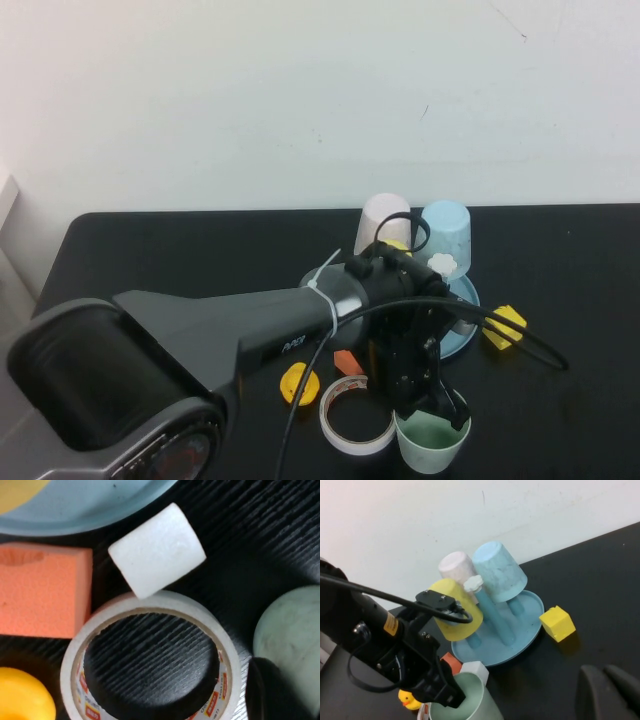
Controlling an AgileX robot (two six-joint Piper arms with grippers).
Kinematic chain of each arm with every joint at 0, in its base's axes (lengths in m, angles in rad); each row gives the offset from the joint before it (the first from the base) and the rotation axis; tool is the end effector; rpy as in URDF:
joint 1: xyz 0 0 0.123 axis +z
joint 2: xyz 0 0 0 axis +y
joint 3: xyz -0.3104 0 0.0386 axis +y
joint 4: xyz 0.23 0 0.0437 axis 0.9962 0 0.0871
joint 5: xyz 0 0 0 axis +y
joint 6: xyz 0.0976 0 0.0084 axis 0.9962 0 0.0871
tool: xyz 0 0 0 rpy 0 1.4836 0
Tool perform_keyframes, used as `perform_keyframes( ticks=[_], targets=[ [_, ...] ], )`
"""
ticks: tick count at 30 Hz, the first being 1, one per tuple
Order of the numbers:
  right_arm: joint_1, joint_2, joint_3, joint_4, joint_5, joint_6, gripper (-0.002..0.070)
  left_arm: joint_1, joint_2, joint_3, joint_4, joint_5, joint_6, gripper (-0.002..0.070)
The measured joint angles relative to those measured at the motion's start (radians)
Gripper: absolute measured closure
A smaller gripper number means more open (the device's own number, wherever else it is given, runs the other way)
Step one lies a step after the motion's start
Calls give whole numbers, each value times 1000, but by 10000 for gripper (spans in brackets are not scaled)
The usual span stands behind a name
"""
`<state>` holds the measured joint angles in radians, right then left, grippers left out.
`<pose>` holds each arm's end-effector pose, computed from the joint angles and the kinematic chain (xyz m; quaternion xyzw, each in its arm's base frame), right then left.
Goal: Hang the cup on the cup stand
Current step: Pick up the cup from the table, then adjust the cup with two arms
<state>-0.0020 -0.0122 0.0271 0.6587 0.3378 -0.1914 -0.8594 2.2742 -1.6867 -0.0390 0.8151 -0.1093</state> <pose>0.0138 0.0199 0.1790 0.1055 0.7652 0.2137 0.5981 0.3051 -0.3582 0.1489 0.3526 0.9269 -0.0733 0.1053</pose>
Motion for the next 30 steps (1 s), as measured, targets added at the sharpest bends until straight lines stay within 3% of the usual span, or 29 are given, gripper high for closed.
perform_keyframes(
  ticks=[7,13,17,21,25,30],
  targets=[
    [0,0,0,0,-16,-1,678,0,-31,0,17,0,63,668],
    [0,0,0,4,-29,-1,678,0,-224,31,124,35,109,669],
    [0,0,0,61,-17,-1,678,0,-430,188,259,-20,59,669],
    [0,0,0,208,-8,-77,678,0,-665,432,387,-203,-68,669],
    [0,0,0,543,-1,-349,678,0,-876,685,624,-445,-288,668],
    [2,41,0,948,61,-704,678,0,-1063,834,1117,-616,-659,668]
  ],
)
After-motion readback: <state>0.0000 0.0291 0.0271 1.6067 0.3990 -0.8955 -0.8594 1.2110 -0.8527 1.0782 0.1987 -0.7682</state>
